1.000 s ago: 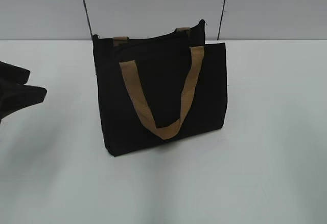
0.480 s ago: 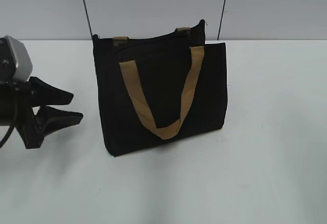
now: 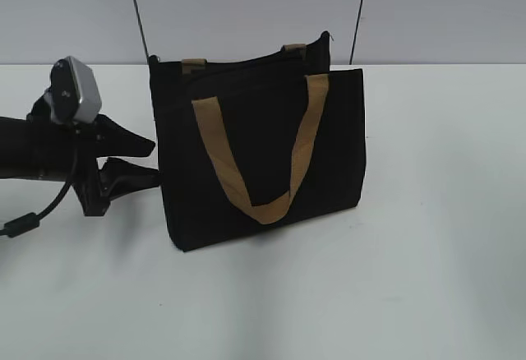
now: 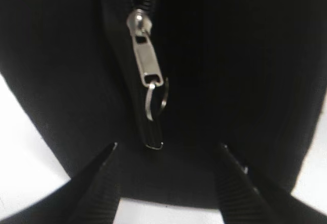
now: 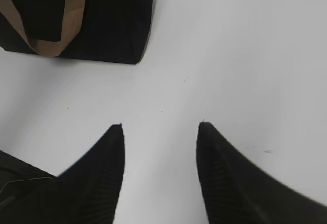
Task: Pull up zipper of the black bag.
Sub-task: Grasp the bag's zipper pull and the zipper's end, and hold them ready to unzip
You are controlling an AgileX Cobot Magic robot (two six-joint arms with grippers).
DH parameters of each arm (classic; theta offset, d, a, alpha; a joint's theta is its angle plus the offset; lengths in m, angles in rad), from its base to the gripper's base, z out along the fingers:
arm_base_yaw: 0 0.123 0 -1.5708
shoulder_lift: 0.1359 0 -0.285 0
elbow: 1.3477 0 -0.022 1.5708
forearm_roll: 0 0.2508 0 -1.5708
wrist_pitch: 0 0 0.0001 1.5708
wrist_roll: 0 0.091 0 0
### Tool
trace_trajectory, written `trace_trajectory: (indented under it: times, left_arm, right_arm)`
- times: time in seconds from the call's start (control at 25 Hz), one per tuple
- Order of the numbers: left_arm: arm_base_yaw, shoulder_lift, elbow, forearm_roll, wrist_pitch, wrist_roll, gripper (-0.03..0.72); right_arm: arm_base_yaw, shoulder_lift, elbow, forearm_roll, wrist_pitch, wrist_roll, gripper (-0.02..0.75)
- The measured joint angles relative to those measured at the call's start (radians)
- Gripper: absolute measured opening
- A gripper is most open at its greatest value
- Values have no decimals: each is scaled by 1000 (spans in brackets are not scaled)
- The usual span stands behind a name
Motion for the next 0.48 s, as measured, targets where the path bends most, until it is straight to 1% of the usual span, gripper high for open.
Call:
trace_trajectory:
  times: [0.28, 0.48]
  left_arm:
    - [-23, 97, -86, -3, -9, -3, 429]
    - [-56, 129, -137, -3, -23, -7, 429]
  right_arm:
    - [0, 42, -24, 34, -1, -23, 365]
    - [0, 43, -24, 34, -1, -25, 365]
